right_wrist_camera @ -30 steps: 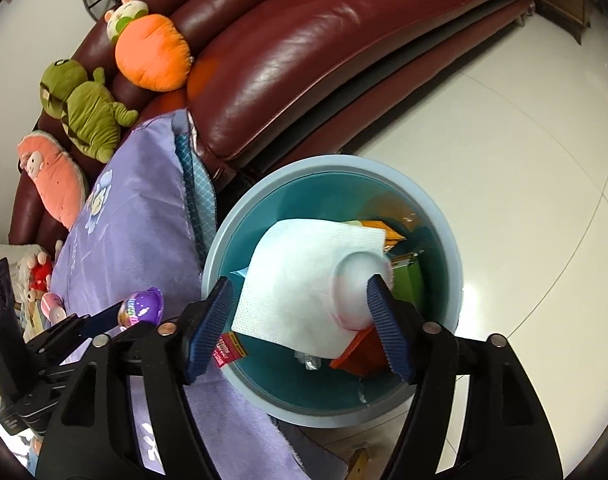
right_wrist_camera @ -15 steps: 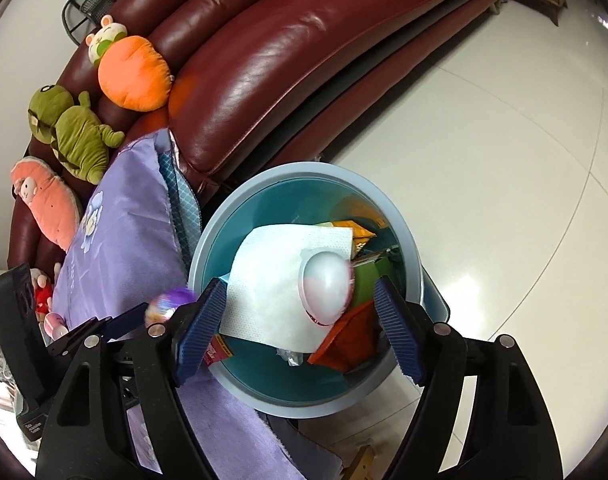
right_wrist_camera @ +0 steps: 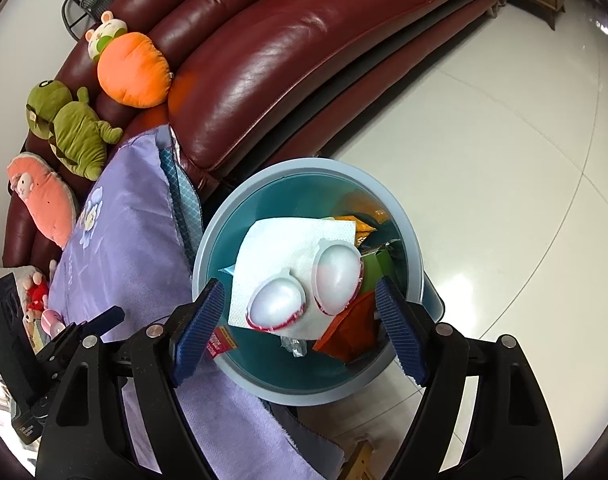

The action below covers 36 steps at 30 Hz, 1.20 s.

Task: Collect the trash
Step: 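Open right tool to drop the orange egg while left tool drops the purple egg, then move both tools back over the table toward the pink cup and green packet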

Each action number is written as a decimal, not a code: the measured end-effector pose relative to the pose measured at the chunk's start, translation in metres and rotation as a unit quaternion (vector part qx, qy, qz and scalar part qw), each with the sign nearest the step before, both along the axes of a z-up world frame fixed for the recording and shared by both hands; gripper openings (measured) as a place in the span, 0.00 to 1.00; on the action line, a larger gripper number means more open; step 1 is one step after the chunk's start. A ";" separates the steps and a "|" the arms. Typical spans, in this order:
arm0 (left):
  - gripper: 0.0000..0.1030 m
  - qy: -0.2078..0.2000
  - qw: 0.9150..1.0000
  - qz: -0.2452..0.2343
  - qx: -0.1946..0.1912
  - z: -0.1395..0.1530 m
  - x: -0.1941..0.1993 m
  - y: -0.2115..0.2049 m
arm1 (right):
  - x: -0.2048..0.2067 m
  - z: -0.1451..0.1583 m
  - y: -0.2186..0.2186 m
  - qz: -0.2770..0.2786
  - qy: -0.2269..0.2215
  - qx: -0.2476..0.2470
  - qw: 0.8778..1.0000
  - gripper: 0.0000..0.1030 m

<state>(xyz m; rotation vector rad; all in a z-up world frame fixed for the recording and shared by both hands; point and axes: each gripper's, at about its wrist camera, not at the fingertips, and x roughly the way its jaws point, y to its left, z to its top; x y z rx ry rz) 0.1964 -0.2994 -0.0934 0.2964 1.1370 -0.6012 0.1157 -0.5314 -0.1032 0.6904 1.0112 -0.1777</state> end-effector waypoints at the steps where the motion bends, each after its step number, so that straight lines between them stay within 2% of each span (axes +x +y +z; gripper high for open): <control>1: 0.84 0.000 1.000 0.002 -0.002 0.001 -0.001 0.003 | -0.001 0.002 0.001 0.000 0.000 -0.002 1.000 0.73; 9: 0.84 0.006 1.000 0.014 -0.013 0.009 -0.010 0.028 | -0.009 0.023 0.024 0.009 -0.001 -0.017 1.000 0.75; 18: 0.85 -0.007 0.998 0.046 -0.034 0.033 -0.027 0.081 | -0.009 0.054 0.084 0.054 -0.011 -0.035 0.998 0.75; 27: 0.87 -0.026 0.992 0.108 -0.054 0.057 -0.040 0.171 | 0.005 0.078 0.168 0.130 -0.020 -0.054 0.990 0.75; 36: 0.88 -0.042 0.979 0.185 -0.079 0.074 -0.051 0.276 | 0.025 0.092 0.281 0.239 -0.012 -0.078 0.968 0.75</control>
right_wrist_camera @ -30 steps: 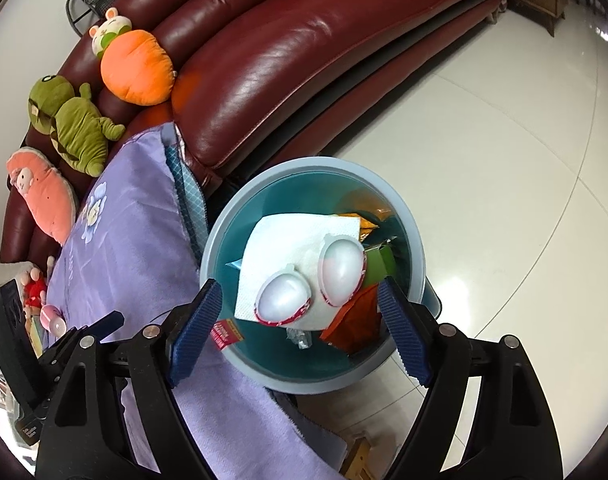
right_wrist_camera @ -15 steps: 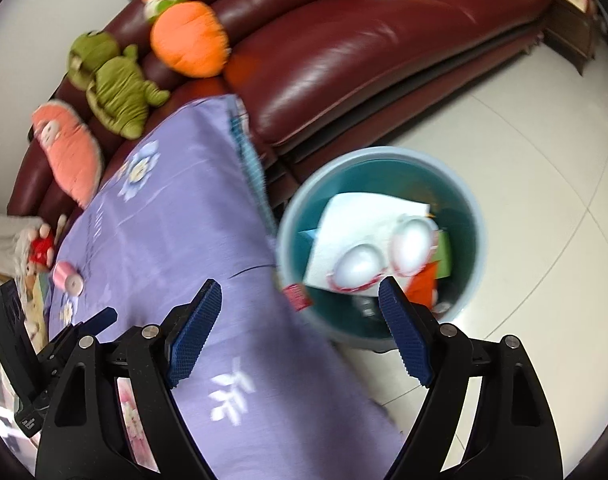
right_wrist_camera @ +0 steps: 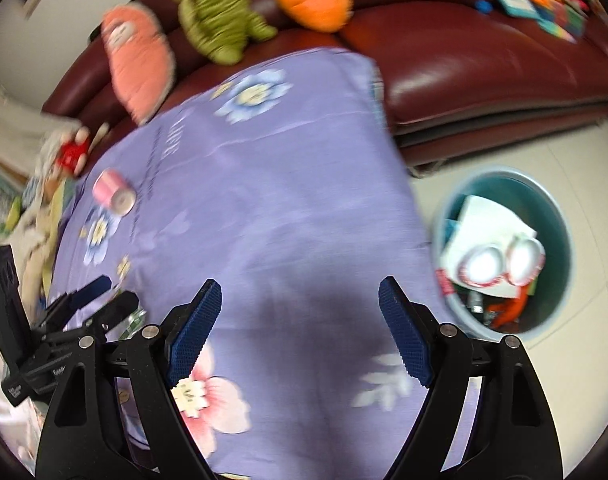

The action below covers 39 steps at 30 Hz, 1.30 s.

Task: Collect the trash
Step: 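Move both tools back over the table toward the pink cup and green packet, then close right tool on the green pastry packet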

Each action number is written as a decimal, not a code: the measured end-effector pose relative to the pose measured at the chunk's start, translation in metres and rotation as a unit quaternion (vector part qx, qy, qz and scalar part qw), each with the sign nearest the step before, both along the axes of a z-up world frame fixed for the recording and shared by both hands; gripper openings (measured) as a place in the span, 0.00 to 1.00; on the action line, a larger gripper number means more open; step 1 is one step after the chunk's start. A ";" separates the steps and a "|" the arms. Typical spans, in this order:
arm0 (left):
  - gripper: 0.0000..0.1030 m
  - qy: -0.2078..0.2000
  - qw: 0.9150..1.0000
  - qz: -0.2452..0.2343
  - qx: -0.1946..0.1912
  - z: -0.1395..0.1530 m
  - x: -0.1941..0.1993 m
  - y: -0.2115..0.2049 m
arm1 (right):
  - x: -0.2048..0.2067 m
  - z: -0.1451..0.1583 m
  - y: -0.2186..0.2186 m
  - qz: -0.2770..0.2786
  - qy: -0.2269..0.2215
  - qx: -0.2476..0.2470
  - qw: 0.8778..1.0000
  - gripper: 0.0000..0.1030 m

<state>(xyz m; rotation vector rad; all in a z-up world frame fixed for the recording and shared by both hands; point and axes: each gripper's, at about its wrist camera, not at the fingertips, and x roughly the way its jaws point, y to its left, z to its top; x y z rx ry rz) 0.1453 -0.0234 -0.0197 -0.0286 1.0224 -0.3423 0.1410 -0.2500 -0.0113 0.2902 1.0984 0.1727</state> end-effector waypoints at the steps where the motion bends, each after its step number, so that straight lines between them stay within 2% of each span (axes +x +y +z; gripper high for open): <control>1: 0.88 0.000 1.000 0.008 -0.003 0.001 -0.002 0.011 | 0.001 0.000 0.010 0.009 0.002 -0.003 1.000 0.75; 6: 0.88 -0.005 0.998 0.055 -0.010 0.003 -0.010 0.071 | 0.010 0.001 0.072 0.071 0.011 -0.022 0.997 0.75; 14: 0.89 0.003 0.991 0.132 -0.022 -0.006 -0.021 0.160 | 0.020 -0.007 0.165 0.158 0.031 -0.036 0.986 0.75; 21: 0.89 0.016 0.981 0.189 -0.031 -0.018 -0.024 0.226 | 0.023 -0.022 0.232 0.224 0.054 -0.033 0.973 0.75; 24: 0.89 0.019 0.975 0.221 -0.035 -0.019 -0.030 0.258 | 0.023 -0.030 0.253 0.247 0.061 -0.036 0.966 0.75; 30: 0.89 0.030 0.965 0.257 -0.042 -0.025 -0.033 0.291 | 0.029 -0.048 0.269 0.257 0.076 -0.049 0.962 0.75; 39: 0.89 0.036 0.964 0.261 -0.039 -0.033 -0.032 0.299 | 0.036 -0.065 0.273 0.263 0.087 -0.054 0.959 0.75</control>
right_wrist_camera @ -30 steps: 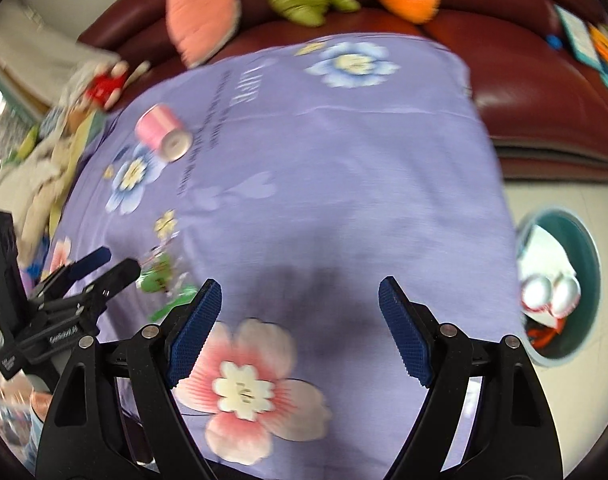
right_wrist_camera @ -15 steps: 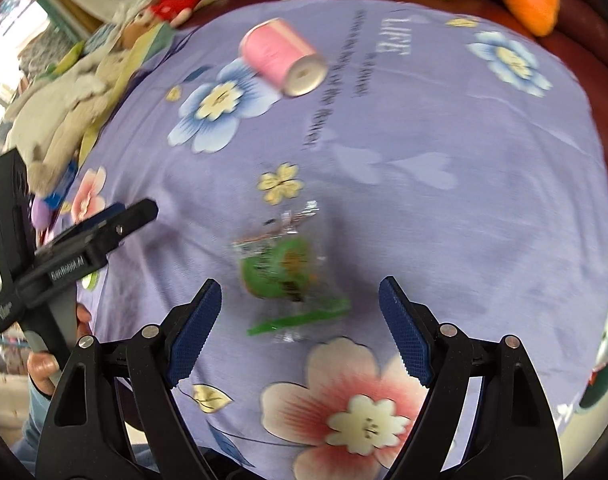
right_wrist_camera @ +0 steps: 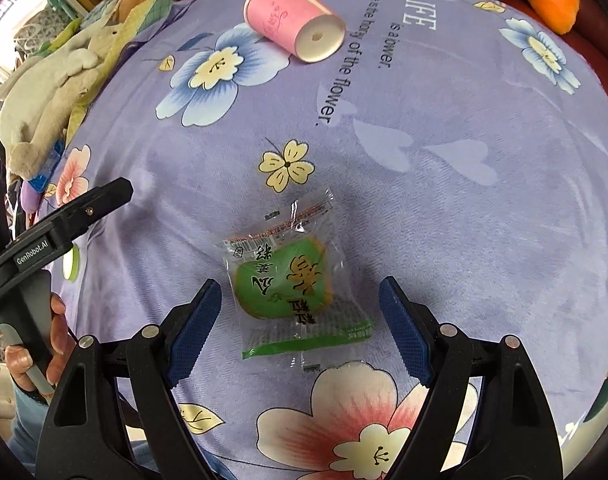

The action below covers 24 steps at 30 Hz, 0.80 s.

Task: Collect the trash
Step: 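Close right tool on the green pastry packet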

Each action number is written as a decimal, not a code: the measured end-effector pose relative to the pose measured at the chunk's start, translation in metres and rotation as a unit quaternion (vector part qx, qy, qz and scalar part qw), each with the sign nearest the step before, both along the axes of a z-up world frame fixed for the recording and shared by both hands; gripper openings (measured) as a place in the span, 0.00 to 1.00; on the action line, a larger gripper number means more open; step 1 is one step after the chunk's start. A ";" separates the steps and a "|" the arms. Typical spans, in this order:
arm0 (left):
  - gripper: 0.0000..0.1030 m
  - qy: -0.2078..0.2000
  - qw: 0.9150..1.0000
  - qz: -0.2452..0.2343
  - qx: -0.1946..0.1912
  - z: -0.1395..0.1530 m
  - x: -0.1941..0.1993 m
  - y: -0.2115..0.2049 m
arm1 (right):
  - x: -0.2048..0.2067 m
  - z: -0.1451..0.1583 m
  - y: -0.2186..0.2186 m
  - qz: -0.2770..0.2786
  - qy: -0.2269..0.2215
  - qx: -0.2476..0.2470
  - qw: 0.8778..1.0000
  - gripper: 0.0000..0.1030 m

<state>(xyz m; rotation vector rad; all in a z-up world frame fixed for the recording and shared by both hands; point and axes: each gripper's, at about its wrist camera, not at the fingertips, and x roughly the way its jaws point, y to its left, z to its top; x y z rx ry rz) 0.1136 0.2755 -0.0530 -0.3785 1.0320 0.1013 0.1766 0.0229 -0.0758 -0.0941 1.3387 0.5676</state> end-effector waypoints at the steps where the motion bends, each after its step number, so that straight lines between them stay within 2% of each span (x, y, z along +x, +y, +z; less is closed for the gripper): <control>1: 0.89 0.001 1.000 0.000 -0.001 -0.001 0.000 0.001 | 0.000 -0.002 0.001 0.001 0.000 -0.001 1.000 0.75; 4: 0.89 0.005 1.000 0.003 -0.001 -0.004 0.001 0.002 | 0.002 -0.005 0.002 0.000 -0.007 -0.003 1.000 0.75; 5: 0.89 0.006 1.000 0.004 -0.001 -0.004 0.002 0.003 | 0.002 -0.005 0.001 0.001 -0.011 -0.003 1.000 0.71; 6: 0.89 0.007 1.000 0.005 -0.002 -0.005 0.002 0.003 | 0.001 -0.005 0.001 0.003 -0.016 -0.002 1.000 0.62; 7: 0.89 0.010 1.000 0.006 -0.001 -0.007 0.003 0.004 | 0.001 -0.005 0.000 0.007 -0.018 0.002 1.000 0.46; 14: 0.89 0.021 1.000 0.005 -0.006 -0.012 0.013 -0.001 | 0.012 0.006 -0.019 -0.017 -0.027 0.022 0.999 0.44; 24: 0.89 0.022 0.999 -0.024 -0.009 -0.009 0.042 -0.036 | 0.052 0.027 -0.056 -0.065 -0.050 0.033 0.996 0.44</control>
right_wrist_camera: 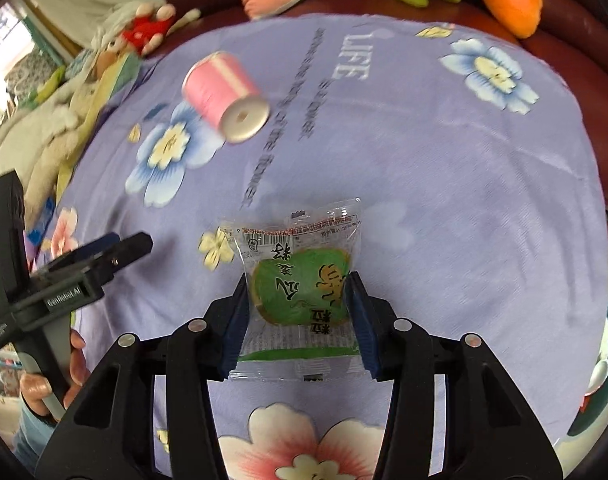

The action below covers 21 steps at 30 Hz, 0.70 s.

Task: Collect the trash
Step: 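Close right tool on the green pastry packet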

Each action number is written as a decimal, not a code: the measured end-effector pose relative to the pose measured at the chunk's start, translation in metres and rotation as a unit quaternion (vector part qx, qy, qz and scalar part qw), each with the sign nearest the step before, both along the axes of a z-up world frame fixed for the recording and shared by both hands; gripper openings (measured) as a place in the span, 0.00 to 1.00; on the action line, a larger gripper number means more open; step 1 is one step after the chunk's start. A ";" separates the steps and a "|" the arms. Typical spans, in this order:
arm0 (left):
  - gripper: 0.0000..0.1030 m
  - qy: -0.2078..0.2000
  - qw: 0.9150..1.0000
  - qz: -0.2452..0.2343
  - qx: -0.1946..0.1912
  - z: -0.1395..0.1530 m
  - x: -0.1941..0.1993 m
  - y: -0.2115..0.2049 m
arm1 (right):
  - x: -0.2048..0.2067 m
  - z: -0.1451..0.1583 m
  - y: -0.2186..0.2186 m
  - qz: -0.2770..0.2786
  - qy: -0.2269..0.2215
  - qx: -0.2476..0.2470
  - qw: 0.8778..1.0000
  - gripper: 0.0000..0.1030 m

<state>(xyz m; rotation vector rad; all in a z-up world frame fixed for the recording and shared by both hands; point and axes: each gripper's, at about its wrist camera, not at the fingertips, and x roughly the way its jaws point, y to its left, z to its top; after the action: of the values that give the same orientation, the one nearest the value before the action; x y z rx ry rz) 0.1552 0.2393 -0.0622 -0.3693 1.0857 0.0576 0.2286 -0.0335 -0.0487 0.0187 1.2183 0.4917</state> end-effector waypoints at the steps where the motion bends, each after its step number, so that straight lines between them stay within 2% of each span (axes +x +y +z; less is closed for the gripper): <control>1: 0.89 0.001 1.000 -0.002 0.000 0.000 0.003 -0.003 | 0.004 0.002 -0.002 -0.004 -0.001 0.004 1.000 0.44; 11: 0.89 0.004 1.000 0.010 0.026 0.017 0.064 -0.024 | 0.051 0.017 -0.030 -0.037 -0.022 0.017 0.999 0.44; 17: 0.89 -0.011 0.999 0.050 0.006 0.033 0.110 -0.034 | 0.070 0.012 -0.045 -0.043 -0.021 0.016 0.999 0.44; 21: 0.89 -0.012 0.996 0.087 -0.004 0.033 0.133 -0.038 | 0.082 0.007 -0.053 -0.050 -0.015 0.021 0.998 0.44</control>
<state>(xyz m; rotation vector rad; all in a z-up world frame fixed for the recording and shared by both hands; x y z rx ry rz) 0.2884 0.2015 -0.0293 -0.4703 1.0288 0.2034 0.3103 -0.0870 -0.0421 0.1060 1.1711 0.4288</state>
